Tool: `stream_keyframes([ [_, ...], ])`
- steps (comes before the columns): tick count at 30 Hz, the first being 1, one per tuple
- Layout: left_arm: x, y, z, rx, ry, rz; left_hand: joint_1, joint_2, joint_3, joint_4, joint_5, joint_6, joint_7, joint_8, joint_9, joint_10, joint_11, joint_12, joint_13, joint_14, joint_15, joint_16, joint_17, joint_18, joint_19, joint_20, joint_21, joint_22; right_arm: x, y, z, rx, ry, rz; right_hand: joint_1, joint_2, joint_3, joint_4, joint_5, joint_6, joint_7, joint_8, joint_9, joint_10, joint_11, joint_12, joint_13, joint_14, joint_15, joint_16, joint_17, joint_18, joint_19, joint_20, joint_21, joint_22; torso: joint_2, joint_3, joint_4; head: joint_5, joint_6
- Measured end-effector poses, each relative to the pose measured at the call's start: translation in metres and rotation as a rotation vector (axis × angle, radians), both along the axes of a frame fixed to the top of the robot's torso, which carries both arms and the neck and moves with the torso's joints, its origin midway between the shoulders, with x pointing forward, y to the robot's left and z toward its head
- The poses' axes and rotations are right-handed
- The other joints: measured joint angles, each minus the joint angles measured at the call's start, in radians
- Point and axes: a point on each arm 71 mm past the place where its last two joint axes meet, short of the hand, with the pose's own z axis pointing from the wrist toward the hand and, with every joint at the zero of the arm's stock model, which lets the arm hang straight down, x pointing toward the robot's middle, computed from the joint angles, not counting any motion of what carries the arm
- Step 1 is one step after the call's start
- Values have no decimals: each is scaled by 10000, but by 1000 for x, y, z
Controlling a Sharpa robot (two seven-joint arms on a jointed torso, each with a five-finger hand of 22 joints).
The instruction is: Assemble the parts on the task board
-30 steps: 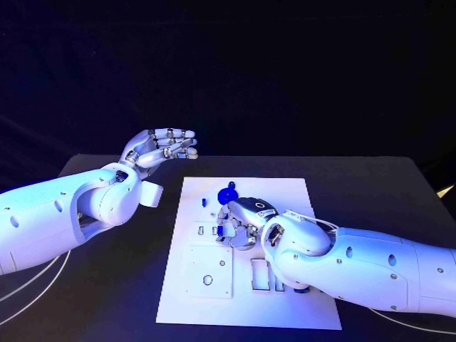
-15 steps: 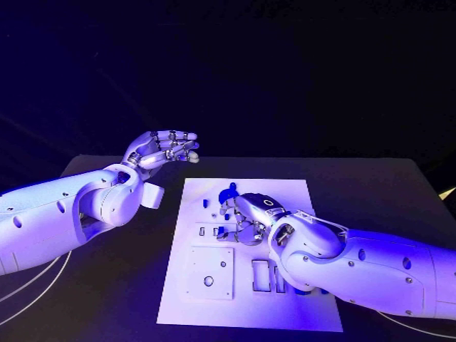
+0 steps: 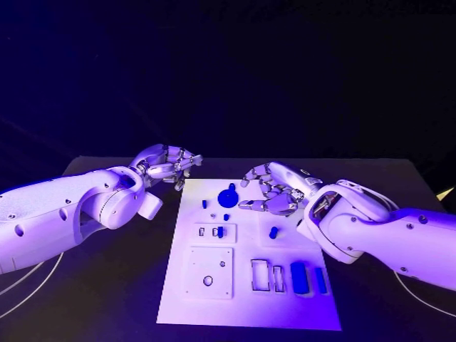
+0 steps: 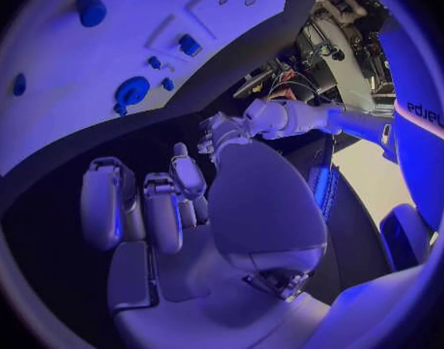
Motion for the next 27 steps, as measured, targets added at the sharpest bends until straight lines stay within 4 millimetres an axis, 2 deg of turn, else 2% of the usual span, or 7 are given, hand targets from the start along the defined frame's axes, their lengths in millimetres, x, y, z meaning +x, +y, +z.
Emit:
stream_keyframes([
  [3,-2,-4,-6,1110,715,-384,-744,184,-288,40,0,-51,-117,538,430,644,-124,1256,1385,333,-129,382,659,-76,541,-117,677,1024,2,-17,3,284,486,-286,-108,102,-51,-2,221,36,-36,147,16,38,-38,0,-9,0,0,0,0,0,0,0,0,0,-35,0,-8,0,-30],
  [5,-4,-7,-9,1962,1221,-742,-993,242,-433,40,0,-47,-155,720,587,883,-167,1644,1850,365,-162,509,837,-88,738,-168,910,1416,5,-31,6,501,812,-586,-108,102,-51,-2,255,36,-36,148,16,38,-38,0,-20,0,0,0,0,0,0,0,-31,-1,-63,0,-17,18,-54],
  [6,-4,-9,-10,2342,1419,-912,-1052,288,-512,44,0,-8,-193,822,685,1062,-203,1859,2130,365,-161,605,869,-228,931,-184,1059,1690,7,-37,7,601,948,-728,-108,102,-51,-2,298,36,-36,147,16,38,-38,0,-27,0,0,-40,0,0,0,0,-60,-1,-75,6,-21,25,-62],
  [8,-5,-15,-11,3091,1768,-1266,-1129,366,-617,44,0,57,-258,971,821,1292,-258,2147,2500,418,-214,745,875,-228,1162,-240,1272,2077,9,-48,8,805,1205,-987,-137,130,-51,-2,384,36,-36,211,16,38,-39,0,-37,0,0,-40,0,0,0,0,-60,-1,-105,14,-21,46,-91],
  [13,-5,-29,-14,4971,2602,-2155,-1326,481,-740,59,0,-33,-349,1001,911,1352,-290,2223,2579,418,-215,774,875,-228,1247,-262,1334,2272,16,-65,10,1296,1729,-1527,-148,141,-51,-2,393,36,-36,224,15,1,-75,-1,-63,0,0,-40,0,-1,-37,-37,-104,-1,-167,35,-15,79,-151],
  [19,-3,-49,-21,6564,3213,-3081,-1564,537,-876,59,0,-71,-311,1001,962,1149,-273,2068,2313,418,-215,773,874,-226,1247,-262,1334,2205,26,-80,11,1599,2001,-2042,-271,127,-245,-4,1381,-71,-41,380,-18,-76,-107,-115,-216,0,0,-79,-1,0,-37,-37,-208,-2,-226,69,5,106,-234],
  [27,6,-68,-21,7957,3313,-3623,-1616,590,-932,59,-39,-71,-311,1001,999,1149,-273,2068,2381,417,-214,773,873,-226,1246,-262,1385,2371,37,-91,13,1767,2078,-2451,-296,102,-245,-4,1399,-71,-41,380,-17,-131,-121,-154,-275,0,-1,-138,1,-1,-72,-73,-259,-3,-274,113,27,139,-313],
])
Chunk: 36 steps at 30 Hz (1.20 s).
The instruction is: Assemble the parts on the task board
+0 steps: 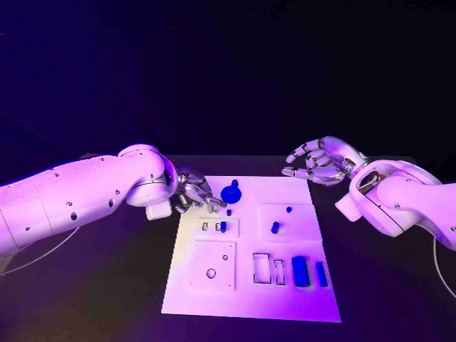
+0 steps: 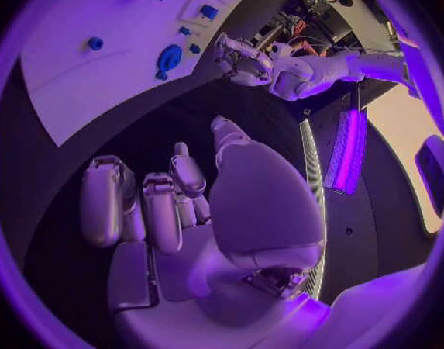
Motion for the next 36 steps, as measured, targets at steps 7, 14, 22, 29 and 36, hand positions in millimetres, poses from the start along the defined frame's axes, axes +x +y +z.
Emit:
stream_keyframes([
  [7,3,-15,-2,509,22,-357,-92,93,0,0,0,0,0,0,27,0,0,0,25,-1,0,0,-1,-154,36,-36,45,92,5,-2,0,-5,35,-102,2,-1,0,0,41,0,0,0,0,-33,31,0,-18,0,0,0,6,0,0,0,-52,0,0,1,-5,18,-58],
  [14,5,-24,-9,851,203,-589,-92,92,0,0,0,0,0,0,38,0,0,0,-81,-1,0,0,-1,-153,72,0,82,125,6,0,0,-91,21,-43,-50,51,0,0,55,0,0,0,-15,-32,31,-43,-43,0,0,0,6,1,0,0,-56,8,3,-18,-5,12,-127],
  [22,6,-30,-16,1129,410,-782,-91,92,-15,-16,0,-36,36,0,38,-36,36,-35,-106,-1,0,38,-2,-153,72,0,82,143,7,1,0,-212,-24,22,-50,51,0,0,54,-32,30,0,-14,-62,4,-45,-75,0,0,-2,4,1,-36,-36,-116,7,19,-32,-8,-8,-191],
  [29,7,-33,-19,1278,536,-879,-91,92,-27,-28,8,-70,2,0,68,-109,37,-52,-155,-1,1,38,-2,-152,72,0,81,145,8,1,0,-283,-67,37,-50,51,1,0,96,-67,-2,-1,-21,-103,31,-82,-113,0,0,-40,4,1,-36,-36,-191,6,19,-31,1,-9,-233],
  [36,7,-32,-21,1406,660,-949,21,204,-27,-28,39,-105,38,0,105,-233,19,-167,-272,-1,1,38,-3,-153,71,0,80,132,8,1,0,-385,-154,78,-49,51,1,0,96,-67,-2,-1,-24,-103,31,-82,-120,0,-1,-40,3,1,-72,0,-199,5,14,-25,8,5,-271],
])
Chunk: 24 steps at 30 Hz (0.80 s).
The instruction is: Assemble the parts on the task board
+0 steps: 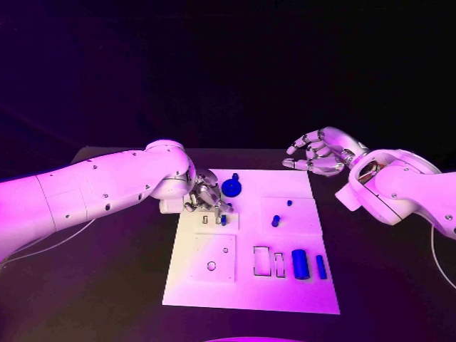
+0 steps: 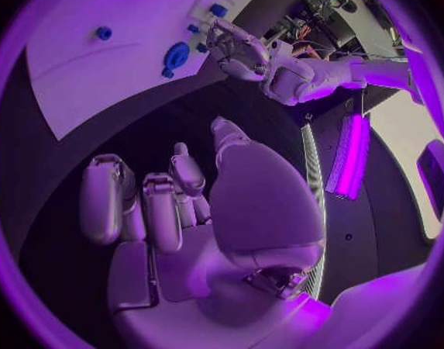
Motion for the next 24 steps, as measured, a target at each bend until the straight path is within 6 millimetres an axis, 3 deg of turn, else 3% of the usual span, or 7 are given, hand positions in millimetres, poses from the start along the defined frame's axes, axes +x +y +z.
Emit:
stream_keyframes([
  [24,-3,-4,-4,239,411,-399,487,196,115,-26,50,-72,0,-37,87,-106,35,-88,-160,0,0,-1,-2,2,-26,25,-1,-26,-1,4,1,-441,-361,247,1,0,0,0,-1,1,0,41,-8,0,0,-36,1,0,0,-49,-3,0,1,0,0,-3,-6,3,-7,8,-23],
])
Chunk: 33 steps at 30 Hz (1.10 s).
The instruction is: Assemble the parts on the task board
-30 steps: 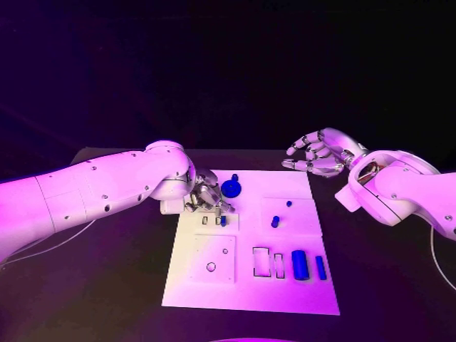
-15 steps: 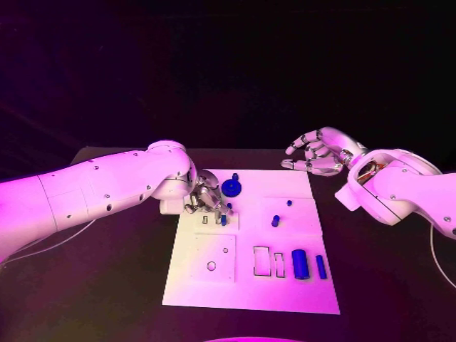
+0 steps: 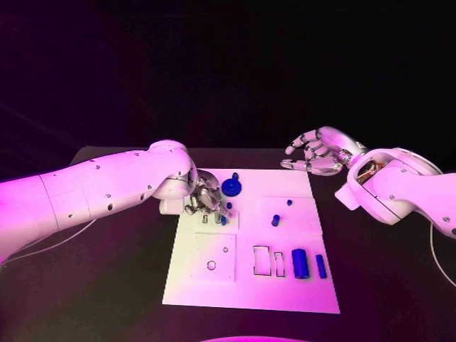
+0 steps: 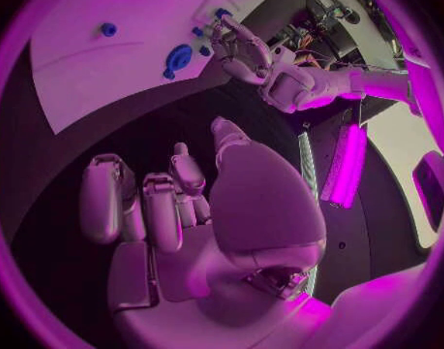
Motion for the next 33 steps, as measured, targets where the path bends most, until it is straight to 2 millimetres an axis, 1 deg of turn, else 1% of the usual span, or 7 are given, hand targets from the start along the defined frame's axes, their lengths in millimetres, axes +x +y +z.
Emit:
stream_keyframes([
  [10,-1,0,0,-65,129,6,584,189,484,-37,0,0,0,-40,83,0,0,-38,-3,0,0,0,0,0,-12,12,33,39,0,0,0,-38,-3,8,0,0,0,0,37,0,0,0,1,0,0,0,0,0,0,0,-1,-1,0,0,0,-1,4,1,-1,-9,-29],
  [20,-1,0,-1,-394,417,172,1285,244,1610,-127,-4,-43,-37,-58,329,-11,-60,-38,-9,-38,-37,40,-1,0,-12,12,69,135,1,1,-1,-79,27,12,53,53,0,0,37,0,0,0,-8,0,0,0,0,0,0,0,-1,0,1,0,0,-2,1,4,-2,-14,-39],
  [25,-3,1,-1,-622,603,284,1525,73,2504,-401,-65,-166,-49,-18,536,3,-73,-85,-41,-38,-37,40,0,0,-51,-27,69,160,2,1,-1,-117,71,-4,53,53,0,0,37,0,0,-1,-8,0,0,0,0,0,0,0,-2,0,1,0,-36,6,0,4,-5,-18,-40],
  [29,-4,1,0,-770,688,383,1609,-20,2823,-85,-94,-182,-33,125,750,27,-95,-146,-67,-34,-40,40,-1,-1,-50,-26,110,202,3,1,-2,-144,107,-21,53,53,0,0,76,0,0,-1,-8,1,0,0,1,0,0,0,-2,0,1,0,-36,6,0,4,-8,-21,-40],
  [30,-4,2,0,-803,697,416,1514,-130,2966,30,-95,-183,-33,187,934,59,-128,-146,-67,-28,-47,40,-1,-1,-50,-26,110,221,3,1,-2,-149,116,-25,53,53,0,0,76,0,0,-1,-8,0,0,0,1,0,0,0,-2,-1,1,0,-36,6,0,4,-9,-21,-40],
  [31,-3,2,0,-836,704,450,1332,-312,3383,-127,-95,-194,-44,212,1101,74,-142,-176,-87,-18,-57,40,-1,-1,-50,-26,109,226,3,1,-2,-154,125,-28,53,53,0,0,76,0,0,-1,-8,0,0,0,-2,0,0,0,-2,0,1,0,-36,6,0,3,-10,-23,-41],
  [33,-3,3,1,-919,707,528,1168,-475,3652,-199,-95,-215,-63,261,1268,75,-143,-232,-132,-18,-57,40,-1,0,-50,-26,155,242,3,0,-2,-166,144,-33,52,54,0,0,76,0,0,38,-18,1,0,0,-12,0,0,0,-2,0,1,0,-36,5,0,7,-10,-30,-41],
])
